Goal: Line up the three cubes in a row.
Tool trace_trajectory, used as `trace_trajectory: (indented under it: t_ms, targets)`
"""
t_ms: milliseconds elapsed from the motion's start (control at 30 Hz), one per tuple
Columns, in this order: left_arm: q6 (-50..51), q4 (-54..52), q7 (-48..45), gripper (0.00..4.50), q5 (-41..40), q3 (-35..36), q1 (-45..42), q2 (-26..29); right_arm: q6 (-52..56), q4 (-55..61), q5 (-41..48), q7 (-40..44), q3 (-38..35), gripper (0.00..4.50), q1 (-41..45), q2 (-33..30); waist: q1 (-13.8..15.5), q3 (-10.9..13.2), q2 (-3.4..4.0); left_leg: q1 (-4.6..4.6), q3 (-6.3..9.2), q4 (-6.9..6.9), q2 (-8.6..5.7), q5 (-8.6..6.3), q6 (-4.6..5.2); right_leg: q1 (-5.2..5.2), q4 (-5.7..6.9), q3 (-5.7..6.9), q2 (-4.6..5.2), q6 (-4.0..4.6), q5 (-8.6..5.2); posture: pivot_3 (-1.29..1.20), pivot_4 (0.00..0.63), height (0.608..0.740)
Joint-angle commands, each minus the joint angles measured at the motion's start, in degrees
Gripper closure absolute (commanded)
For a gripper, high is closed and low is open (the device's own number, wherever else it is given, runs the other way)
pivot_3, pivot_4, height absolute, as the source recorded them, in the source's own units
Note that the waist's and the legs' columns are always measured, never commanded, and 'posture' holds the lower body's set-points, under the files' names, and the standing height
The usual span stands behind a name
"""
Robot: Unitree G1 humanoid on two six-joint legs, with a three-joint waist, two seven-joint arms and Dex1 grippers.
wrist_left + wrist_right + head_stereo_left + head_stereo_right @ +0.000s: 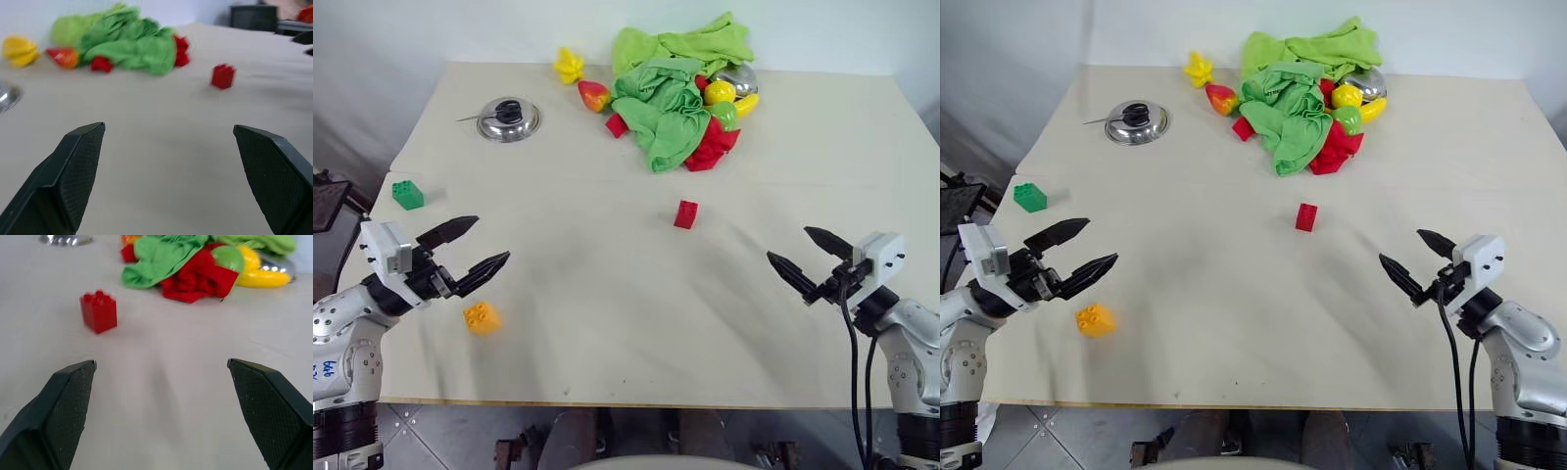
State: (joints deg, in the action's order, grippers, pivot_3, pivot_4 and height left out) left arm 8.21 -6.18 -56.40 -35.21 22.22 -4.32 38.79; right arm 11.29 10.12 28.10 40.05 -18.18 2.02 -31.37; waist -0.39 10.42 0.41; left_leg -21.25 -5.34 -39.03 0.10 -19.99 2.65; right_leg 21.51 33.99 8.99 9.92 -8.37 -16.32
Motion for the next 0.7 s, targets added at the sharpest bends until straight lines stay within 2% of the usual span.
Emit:
trace_trajectory:
  t_ms: [33,233,400,533,700]
  targets:
    - [1.74,-4.71,-0.71,0.04,-1.46,-1.23,0.24,0.62,7.74,8.45,-0.47,-8.86,3.48,0.00,2.20,2.39,-0.24,0.01,0.02,0.01,-0.03,0.00,0.06,0.01,-0.03,0.01,0.01,-0.03,-0.05,0.00,0.00,0.00,0.150,0.740]
    - [3.15,-5.41,-1.59,0.04,-1.09,-2.37,0.06,0.89,21.25,8.82,-2.85,-22.66,10.79,0.00,13.59,9.89,-0.26,0.03,0.06,0.00,-0.04,-0.02,0.12,0.04,-0.09,0.08,0.04,-0.08,-0.14,0.03,-0.02,0.00,0.150,0.740]
    - [2.99,-4.86,-2.07,0.04,-0.42,-2.95,-0.12,0.80,30.37,5.34,-5.23,-29.33,15.56,0.00,23.30,15.22,-0.22,0.06,0.10,-0.07,-0.02,0.00,0.11,0.04,-0.10,0.15,0.07,-0.05,-0.15,0.10,-0.05,0.00,0.150,0.740]
    - [2.45,-4.70,-1.97,0.04,0.09,-3.18,-0.25,0.28,32.36,0.56,-10.69,-34.19,18.91,0.00,27.89,18.21,-0.11,0.06,0.10,-0.10,-0.01,0.03,0.09,0.03,-0.10,0.17,0.06,-0.02,-0.17,0.12,-0.07,0.00,0.150,0.740]
    - [1.89,-5.26,-1.68,0.04,0.29,-3.33,0.23,-0.17,34.26,-4.46,-14.24,-38.90,19.48,0.00,31.23,22.14,-0.26,0.06,0.11,-0.13,-0.02,0.03,0.07,0.03,-0.10,0.20,0.05,-0.03,-0.18,0.12,-0.06,0.00,0.150,0.740]
